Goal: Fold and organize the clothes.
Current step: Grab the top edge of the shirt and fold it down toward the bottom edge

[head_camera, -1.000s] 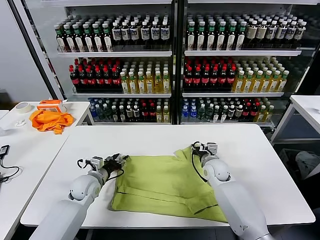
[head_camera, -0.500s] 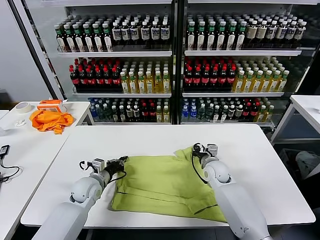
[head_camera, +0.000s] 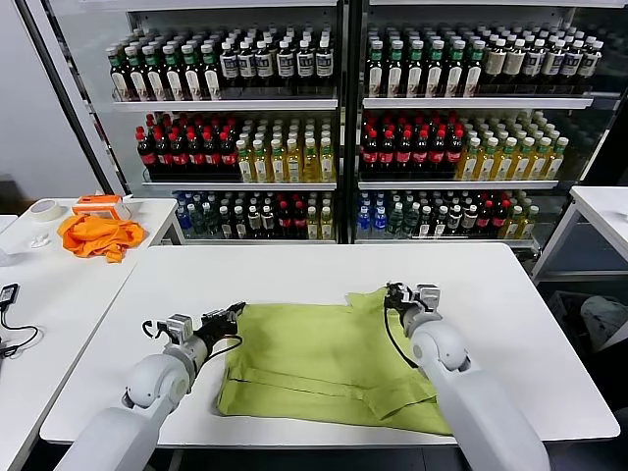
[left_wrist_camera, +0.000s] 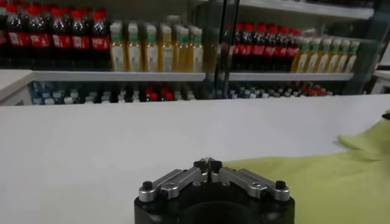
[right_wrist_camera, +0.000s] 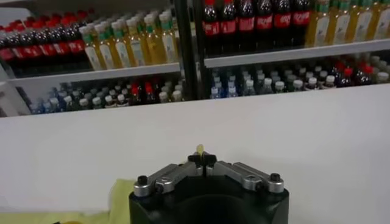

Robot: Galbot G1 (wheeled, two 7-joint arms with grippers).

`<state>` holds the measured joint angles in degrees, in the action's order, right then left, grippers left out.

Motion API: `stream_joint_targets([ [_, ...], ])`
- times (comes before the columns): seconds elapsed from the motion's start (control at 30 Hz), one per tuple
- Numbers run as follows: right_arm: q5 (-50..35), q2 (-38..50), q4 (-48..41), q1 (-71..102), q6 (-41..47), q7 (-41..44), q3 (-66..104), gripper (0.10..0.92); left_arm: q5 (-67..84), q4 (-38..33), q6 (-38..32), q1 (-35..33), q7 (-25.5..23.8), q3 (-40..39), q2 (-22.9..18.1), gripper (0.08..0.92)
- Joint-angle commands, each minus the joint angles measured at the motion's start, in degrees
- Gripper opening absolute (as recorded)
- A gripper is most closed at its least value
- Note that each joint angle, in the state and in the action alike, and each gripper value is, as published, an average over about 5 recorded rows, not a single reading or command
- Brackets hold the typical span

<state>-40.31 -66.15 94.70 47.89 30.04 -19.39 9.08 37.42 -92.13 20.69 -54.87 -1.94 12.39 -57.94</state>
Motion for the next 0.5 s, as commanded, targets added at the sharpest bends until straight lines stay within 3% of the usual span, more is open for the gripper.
stream_joint_targets([
  [0.03,-0.1,4.0,15.2,12.7,1.3,-0.8,3.5,0.104,1.7,-7.6,-2.8,-10.3,-0.3,3.3,1.4,0.084],
  [0.5,3.5,6.5,25.7,25.2,2.7,2.1,8.8,0.104,-0.2,-8.9,-6.0,-14.9,-1.9,5.5,1.9,0.084],
])
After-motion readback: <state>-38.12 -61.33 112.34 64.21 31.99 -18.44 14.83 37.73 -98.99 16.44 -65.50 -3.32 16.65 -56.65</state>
